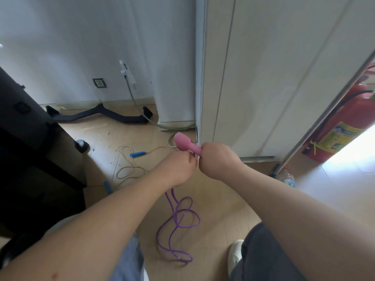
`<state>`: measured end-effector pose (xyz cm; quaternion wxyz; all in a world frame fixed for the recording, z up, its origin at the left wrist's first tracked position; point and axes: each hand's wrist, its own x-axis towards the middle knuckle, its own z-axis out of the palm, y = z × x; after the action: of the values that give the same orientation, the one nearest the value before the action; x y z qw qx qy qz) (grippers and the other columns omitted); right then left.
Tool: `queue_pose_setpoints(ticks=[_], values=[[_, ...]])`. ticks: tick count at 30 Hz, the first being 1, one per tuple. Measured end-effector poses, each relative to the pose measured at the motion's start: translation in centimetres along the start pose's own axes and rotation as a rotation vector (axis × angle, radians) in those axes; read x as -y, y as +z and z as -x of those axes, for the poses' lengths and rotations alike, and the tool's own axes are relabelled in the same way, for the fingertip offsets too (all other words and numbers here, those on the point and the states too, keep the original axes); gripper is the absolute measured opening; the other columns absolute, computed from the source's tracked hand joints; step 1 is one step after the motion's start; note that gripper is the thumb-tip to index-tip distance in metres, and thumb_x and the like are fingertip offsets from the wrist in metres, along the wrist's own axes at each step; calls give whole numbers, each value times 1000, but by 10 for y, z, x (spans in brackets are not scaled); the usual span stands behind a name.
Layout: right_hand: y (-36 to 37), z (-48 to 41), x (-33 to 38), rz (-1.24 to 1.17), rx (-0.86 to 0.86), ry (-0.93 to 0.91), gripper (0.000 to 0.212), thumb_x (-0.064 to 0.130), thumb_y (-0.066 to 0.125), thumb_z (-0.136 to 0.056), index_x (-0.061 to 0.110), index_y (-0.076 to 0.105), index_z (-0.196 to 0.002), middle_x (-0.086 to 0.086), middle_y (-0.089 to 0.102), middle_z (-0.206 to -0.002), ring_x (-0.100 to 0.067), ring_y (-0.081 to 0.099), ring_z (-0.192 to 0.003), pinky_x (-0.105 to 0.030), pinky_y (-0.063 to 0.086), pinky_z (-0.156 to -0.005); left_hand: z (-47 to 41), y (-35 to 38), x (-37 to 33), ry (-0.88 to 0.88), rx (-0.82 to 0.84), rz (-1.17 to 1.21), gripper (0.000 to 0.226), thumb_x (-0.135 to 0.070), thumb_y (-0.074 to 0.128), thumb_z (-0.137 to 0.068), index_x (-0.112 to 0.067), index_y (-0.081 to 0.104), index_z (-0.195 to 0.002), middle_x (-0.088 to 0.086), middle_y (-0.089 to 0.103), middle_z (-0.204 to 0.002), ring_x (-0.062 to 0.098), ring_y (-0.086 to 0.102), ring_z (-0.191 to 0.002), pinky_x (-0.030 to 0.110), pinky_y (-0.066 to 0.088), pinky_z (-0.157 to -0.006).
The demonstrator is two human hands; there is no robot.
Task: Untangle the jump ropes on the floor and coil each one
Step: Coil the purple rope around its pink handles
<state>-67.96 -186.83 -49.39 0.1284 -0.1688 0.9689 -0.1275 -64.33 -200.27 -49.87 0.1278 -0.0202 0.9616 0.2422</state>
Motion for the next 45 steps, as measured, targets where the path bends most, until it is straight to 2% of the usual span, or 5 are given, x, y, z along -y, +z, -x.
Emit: queue_pose_setpoints(ticks=[18,28,31,40,45], values=[[7,31,4,498,219,-478,17,21,48,-94,18,56,-108,-7,64,-103,-32,62,-87,-34,39,-64,-1,-43,36,397,-51,-165,57,-65,58,-87,-18,55,-56,2,55,-52,18,50,-50,41,45,-57],[-18,33,-6,-235,-95,-479,18,31,57,-99,34,54,-81,11,55,-66,-13,48,-60,-20,36,-54,-3,-40,54,-16,-66,290,30,-16,61,-98,-24,51,-72,-4,53,-72,4,57,-64,18,49,-67],[-11,22,-3,-322,-140,-338,16,29,54,-99,30,50,-83,8,56,-67,-22,54,-68,-29,39,-57,-3,-26,54,-66,65,344,42,-42,42,-104,-16,59,-76,-1,53,-61,14,46,-54,28,43,-54],[6,-13,-30,243,-42,66,16,17,51,-93,17,59,-107,-4,64,-97,-30,64,-89,-34,47,-66,2,-7,31,-86,341,130,41,-47,39,-103,-18,66,-94,0,55,-68,12,45,-50,24,40,-49],[25,3,-17,602,159,-111,23,11,51,-95,18,65,-112,-1,67,-107,-25,66,-95,-32,43,-65,-3,-22,24,232,48,-190,41,-57,52,-94,-27,71,-75,-5,63,-65,12,58,-60,33,47,-60]])
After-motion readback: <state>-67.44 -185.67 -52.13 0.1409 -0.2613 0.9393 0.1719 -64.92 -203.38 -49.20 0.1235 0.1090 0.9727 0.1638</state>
